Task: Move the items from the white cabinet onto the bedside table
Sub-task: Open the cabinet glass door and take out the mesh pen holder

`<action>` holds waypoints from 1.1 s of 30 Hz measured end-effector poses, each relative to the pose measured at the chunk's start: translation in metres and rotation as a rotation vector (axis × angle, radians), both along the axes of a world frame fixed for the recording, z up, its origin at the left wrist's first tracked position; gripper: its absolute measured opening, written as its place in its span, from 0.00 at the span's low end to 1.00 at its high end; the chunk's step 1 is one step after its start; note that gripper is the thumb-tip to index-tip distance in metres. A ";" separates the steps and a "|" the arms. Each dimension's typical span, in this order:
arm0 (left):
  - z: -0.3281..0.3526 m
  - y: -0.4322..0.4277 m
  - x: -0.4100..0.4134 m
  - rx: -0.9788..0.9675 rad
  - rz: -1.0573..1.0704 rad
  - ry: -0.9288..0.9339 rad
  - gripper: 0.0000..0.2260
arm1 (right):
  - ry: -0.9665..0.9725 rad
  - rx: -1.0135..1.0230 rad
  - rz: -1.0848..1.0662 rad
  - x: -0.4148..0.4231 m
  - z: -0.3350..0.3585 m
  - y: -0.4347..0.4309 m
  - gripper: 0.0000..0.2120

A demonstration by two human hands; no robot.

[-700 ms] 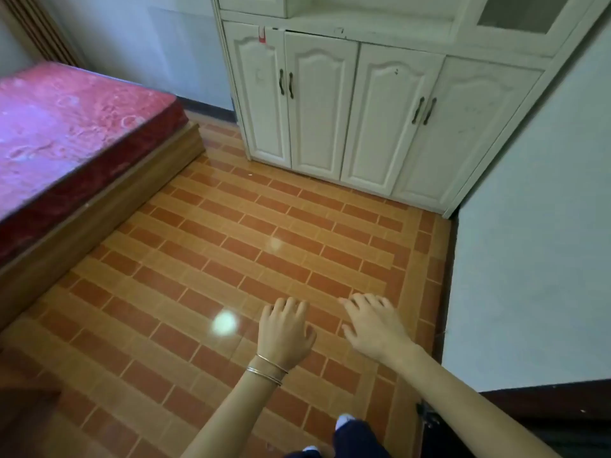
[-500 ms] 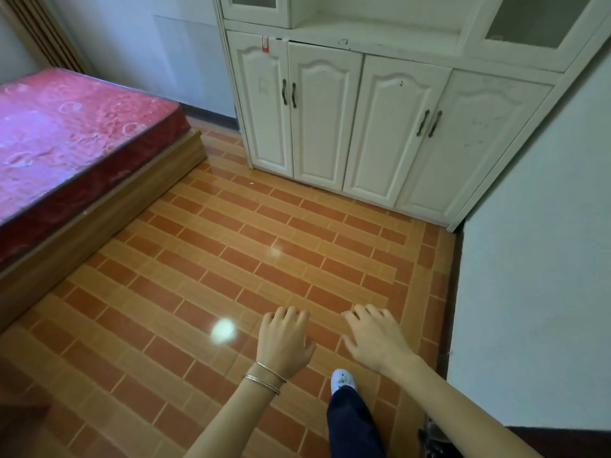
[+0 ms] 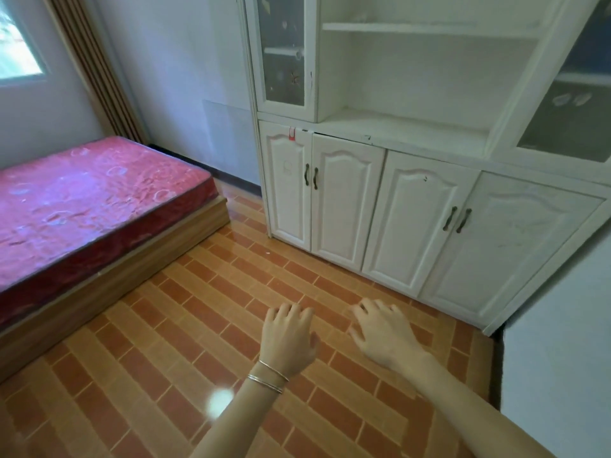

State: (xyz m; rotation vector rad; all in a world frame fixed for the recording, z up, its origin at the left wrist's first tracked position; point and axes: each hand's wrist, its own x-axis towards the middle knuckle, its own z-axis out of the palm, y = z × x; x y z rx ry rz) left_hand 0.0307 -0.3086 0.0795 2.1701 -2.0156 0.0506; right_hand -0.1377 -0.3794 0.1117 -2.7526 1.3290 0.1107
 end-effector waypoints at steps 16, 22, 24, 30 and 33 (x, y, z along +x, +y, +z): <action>0.020 -0.199 0.117 -0.077 -0.004 -0.051 0.15 | -0.019 -0.034 -0.048 0.094 0.017 -0.195 0.19; 0.058 -0.291 0.184 -0.139 -0.081 -0.102 0.16 | -0.066 -0.103 -0.110 0.154 0.054 -0.277 0.20; 0.066 -0.319 0.201 -0.143 -0.084 -0.101 0.17 | -0.088 -0.124 -0.129 0.172 0.063 -0.301 0.21; 0.065 -0.373 0.232 -0.135 -0.092 -0.059 0.19 | -0.070 -0.127 -0.143 0.206 0.062 -0.353 0.20; 0.058 -0.402 0.245 -0.126 -0.086 -0.047 0.20 | -0.052 -0.121 -0.129 0.220 0.055 -0.384 0.20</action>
